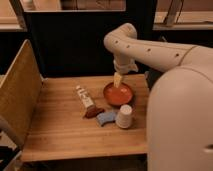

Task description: Move the arm in a circular motion

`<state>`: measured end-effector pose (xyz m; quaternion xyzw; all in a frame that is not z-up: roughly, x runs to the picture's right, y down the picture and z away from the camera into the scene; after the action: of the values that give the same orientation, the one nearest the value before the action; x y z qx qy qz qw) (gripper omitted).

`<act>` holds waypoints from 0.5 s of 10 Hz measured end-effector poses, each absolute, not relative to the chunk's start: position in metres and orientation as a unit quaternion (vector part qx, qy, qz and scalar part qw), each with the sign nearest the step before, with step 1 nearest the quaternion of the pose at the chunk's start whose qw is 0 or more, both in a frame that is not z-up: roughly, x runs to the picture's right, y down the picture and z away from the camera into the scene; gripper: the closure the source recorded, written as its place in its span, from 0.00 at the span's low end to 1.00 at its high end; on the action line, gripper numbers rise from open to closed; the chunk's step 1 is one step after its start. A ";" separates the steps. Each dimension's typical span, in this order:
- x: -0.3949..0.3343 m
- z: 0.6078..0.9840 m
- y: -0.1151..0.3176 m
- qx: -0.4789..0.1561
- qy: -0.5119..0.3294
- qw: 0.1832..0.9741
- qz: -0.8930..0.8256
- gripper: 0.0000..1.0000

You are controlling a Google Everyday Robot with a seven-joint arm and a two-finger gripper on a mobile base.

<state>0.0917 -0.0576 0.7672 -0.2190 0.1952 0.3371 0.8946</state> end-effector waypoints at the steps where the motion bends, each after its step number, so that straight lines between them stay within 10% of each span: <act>1: 0.063 0.779 -0.060 -0.225 0.185 0.905 0.312 0.20; 5: -0.047 0.773 -0.042 -0.260 0.118 0.934 0.213 0.20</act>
<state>-0.0468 -0.0424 0.7732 -0.2605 0.1178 0.2130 0.9343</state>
